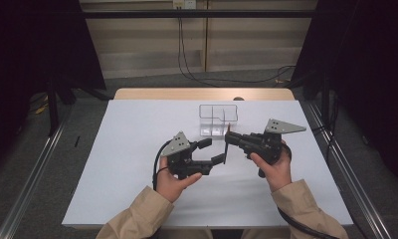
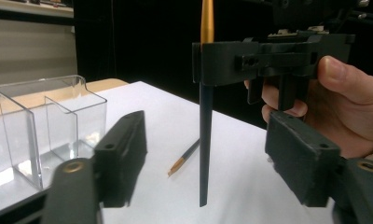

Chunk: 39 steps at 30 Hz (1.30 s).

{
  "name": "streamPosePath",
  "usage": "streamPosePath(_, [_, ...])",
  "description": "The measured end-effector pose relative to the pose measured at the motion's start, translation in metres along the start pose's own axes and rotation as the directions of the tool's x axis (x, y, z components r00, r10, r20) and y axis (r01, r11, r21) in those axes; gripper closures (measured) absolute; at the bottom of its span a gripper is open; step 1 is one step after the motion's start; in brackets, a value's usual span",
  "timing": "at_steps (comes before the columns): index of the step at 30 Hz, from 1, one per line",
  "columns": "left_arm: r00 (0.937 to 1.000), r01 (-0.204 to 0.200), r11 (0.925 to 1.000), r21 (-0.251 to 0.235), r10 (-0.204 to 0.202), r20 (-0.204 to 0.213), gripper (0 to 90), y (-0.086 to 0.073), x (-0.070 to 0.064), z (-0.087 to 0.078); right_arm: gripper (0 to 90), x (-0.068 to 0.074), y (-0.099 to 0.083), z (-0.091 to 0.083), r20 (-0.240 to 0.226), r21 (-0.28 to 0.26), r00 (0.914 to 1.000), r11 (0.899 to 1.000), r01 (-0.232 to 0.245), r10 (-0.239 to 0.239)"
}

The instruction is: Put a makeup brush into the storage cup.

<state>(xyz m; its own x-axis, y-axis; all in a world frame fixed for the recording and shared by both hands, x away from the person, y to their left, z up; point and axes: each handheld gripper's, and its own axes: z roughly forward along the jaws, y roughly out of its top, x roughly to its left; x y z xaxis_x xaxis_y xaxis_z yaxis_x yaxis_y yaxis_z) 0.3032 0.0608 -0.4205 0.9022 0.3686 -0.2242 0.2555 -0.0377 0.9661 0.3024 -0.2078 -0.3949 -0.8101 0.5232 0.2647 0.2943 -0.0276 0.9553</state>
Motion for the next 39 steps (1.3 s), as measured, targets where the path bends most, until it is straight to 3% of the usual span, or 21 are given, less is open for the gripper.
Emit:
streamPosePath(6, [0.9994,-0.036,0.9993,-0.009,0.035,-0.005,15.6,0.004,0.002,-0.006,83.5,0.0,0.0,0.0,-0.002,0.005,1.0,1.0,0.005,-0.005])
streamPosePath(8, [0.9987,-0.047,0.9989,0.005,0.047,-0.018,12.7,0.004,0.003,-0.008,83.5,0.0,0.0,0.0,-0.004,0.005,1.0,1.0,0.006,-0.006])
streamPosePath(12, [0.9939,-0.105,0.9933,0.05,0.106,-0.03,7.0,0.003,0.004,-0.013,83.5,-0.001,0.0,0.0,-0.006,0.004,0.9999,1.0,0.011,-0.011])
streamPosePath(16, [0.9968,-0.077,0.9958,0.051,0.078,-0.019,1.8,0.002,0.008,-0.018,83.5,-0.001,0.0,-0.001,0.0,0.008,0.9999,1.0,0.013,-0.013])
streamPosePath(19, [0.9942,-0.105,0.9929,0.058,0.106,-0.018,0.0,0.003,0.009,-0.025,83.5,-0.002,0.0,-0.002,0.001,0.009,0.9999,1.0,0.012,-0.012])
streamPosePath(22, [0.9944,-0.106,0.9926,0.06,0.106,-0.003,0.0,0.004,0.012,-0.032,83.5,-0.002,0.0,-0.003,-0.003,0.008,0.9999,1.0,0.011,-0.011])
streamPosePath(39, [0.9905,-0.121,0.9906,0.064,0.125,-0.057,0.0,0.006,0.025,-0.067,83.5,-0.004,0.001,-0.005,0.002,0.005,0.9999,1.0,0.016,-0.016])
